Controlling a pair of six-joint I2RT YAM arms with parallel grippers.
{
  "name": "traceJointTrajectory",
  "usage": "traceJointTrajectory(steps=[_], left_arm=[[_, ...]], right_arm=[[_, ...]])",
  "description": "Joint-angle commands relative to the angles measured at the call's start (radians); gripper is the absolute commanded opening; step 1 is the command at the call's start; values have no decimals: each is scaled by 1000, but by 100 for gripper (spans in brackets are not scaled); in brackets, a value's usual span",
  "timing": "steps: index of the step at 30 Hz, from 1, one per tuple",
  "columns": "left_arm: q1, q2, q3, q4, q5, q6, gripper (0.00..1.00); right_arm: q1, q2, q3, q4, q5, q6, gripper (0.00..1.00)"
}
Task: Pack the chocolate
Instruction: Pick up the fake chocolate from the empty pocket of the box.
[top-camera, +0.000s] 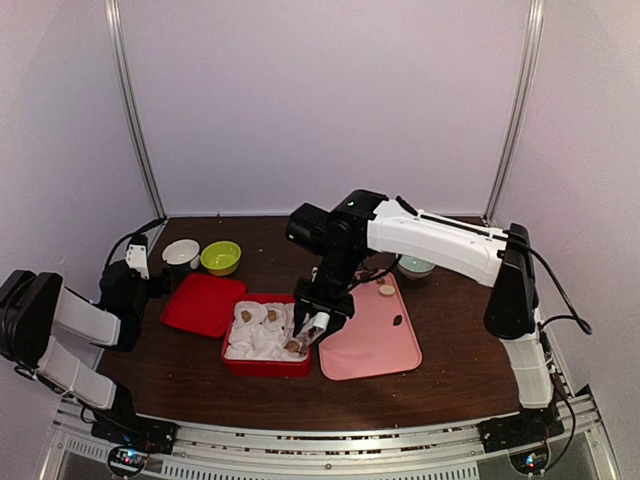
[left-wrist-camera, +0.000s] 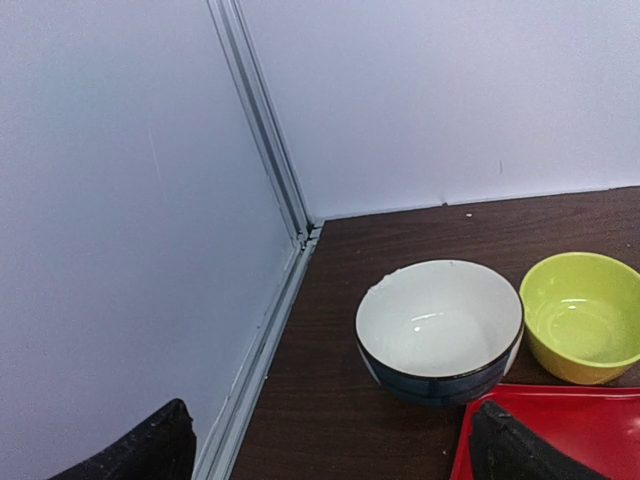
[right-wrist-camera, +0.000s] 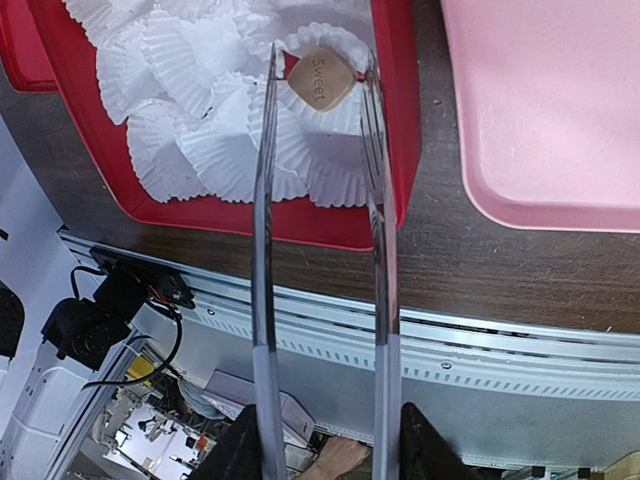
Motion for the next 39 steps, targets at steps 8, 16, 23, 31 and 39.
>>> traceJointTrajectory(steps=[8, 16, 23, 31, 39], left_arm=[[7, 5, 20, 37, -4, -13, 98], [7, 4, 20, 35, -6, -13, 98], [7, 5, 20, 34, -5, -13, 98], [7, 5, 20, 36, -6, -14, 98], [7, 4, 20, 36, -6, -15, 98]], right_arm=[[-13, -104, -79, 52, -36, 148, 41], [-30, -90, -79, 99, -46, 147, 40], [-35, -79, -104, 102, -51, 137, 40], [-37, -62, -101, 112, -59, 131, 40], [-39, -41, -95, 133, -72, 127, 37]])
